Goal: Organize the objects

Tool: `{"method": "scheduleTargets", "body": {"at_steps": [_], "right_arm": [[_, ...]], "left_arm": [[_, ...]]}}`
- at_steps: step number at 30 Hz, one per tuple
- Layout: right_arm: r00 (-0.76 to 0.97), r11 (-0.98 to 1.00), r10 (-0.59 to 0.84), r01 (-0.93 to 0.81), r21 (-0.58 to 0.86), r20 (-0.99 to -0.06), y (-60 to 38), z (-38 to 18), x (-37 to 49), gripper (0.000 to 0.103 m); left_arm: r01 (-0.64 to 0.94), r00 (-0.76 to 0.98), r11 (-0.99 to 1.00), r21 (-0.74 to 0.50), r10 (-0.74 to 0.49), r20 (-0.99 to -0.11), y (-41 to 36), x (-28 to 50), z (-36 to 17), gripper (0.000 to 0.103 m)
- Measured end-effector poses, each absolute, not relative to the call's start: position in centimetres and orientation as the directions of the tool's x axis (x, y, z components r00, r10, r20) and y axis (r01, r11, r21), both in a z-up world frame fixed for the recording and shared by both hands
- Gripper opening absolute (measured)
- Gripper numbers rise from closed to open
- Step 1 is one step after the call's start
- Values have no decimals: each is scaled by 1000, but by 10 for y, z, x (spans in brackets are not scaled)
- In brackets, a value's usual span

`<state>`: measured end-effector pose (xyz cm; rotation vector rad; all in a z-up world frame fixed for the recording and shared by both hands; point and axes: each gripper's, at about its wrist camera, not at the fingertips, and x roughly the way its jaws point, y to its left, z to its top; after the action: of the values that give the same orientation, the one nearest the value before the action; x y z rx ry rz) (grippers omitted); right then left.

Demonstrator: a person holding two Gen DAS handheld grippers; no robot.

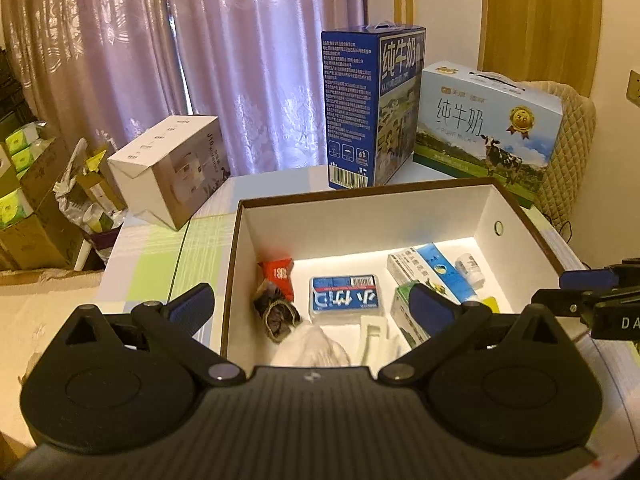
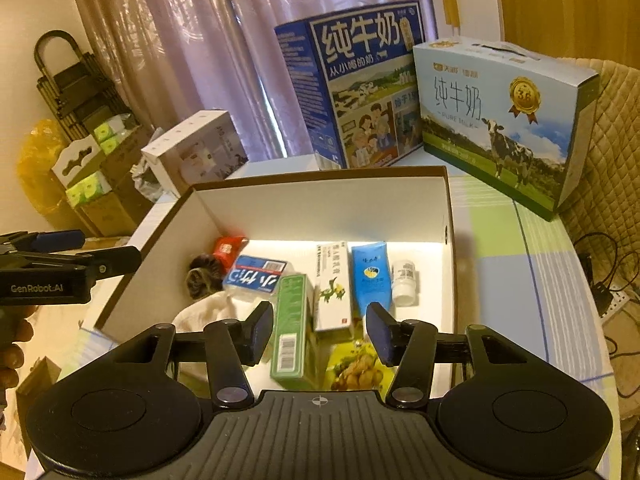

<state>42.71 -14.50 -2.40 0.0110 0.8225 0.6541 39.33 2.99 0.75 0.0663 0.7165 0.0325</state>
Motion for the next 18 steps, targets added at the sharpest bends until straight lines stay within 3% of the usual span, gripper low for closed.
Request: {"method": "scheduleTargets", "body": {"at_steps": [18], "right_arm": [[469, 780, 572, -566, 269, -673, -195, -2, 343, 52]], "left_arm": [[-153, 699, 988, 16, 120, -705, 1, 276, 20, 102]]}}
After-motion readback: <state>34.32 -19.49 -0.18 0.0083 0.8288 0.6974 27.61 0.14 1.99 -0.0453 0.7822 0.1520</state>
